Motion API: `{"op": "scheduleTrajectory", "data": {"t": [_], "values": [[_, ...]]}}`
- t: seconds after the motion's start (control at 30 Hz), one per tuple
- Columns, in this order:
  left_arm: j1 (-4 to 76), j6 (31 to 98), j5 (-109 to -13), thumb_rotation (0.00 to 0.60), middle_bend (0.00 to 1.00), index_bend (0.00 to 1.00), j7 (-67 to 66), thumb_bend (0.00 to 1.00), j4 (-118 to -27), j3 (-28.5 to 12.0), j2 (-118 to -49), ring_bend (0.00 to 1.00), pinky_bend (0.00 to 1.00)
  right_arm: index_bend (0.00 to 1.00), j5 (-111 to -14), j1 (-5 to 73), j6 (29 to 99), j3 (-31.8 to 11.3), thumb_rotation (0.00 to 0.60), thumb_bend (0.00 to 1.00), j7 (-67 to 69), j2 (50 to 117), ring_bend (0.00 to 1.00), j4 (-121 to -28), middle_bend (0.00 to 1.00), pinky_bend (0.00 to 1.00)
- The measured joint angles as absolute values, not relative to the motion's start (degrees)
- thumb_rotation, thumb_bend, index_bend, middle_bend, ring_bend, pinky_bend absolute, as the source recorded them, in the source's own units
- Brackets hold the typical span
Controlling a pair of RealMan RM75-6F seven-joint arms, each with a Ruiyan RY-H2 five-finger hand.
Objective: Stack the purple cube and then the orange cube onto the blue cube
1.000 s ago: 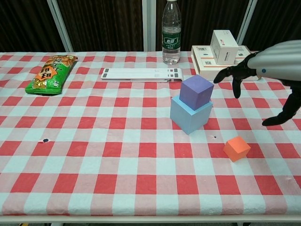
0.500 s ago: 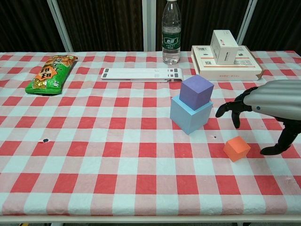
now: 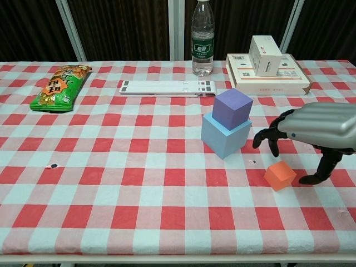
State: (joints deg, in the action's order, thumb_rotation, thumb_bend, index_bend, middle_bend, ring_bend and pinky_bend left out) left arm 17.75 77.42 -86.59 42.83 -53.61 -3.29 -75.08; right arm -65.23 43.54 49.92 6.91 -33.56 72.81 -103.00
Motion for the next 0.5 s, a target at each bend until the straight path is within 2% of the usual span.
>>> {"op": "scheduleTrajectory", "data": {"t": [0.5], "values": [[17.82, 76.86, -86.45, 0.600, 0.22, 0.24, 43.68, 0.03, -52.43, -3.34, -75.51, 0.16, 0.29, 0.20, -64.56, 43.84, 47.71, 6.52, 0.600, 0.17, -34.25, 74.42, 0.15, -101.24, 0.36, 0.13]]}}
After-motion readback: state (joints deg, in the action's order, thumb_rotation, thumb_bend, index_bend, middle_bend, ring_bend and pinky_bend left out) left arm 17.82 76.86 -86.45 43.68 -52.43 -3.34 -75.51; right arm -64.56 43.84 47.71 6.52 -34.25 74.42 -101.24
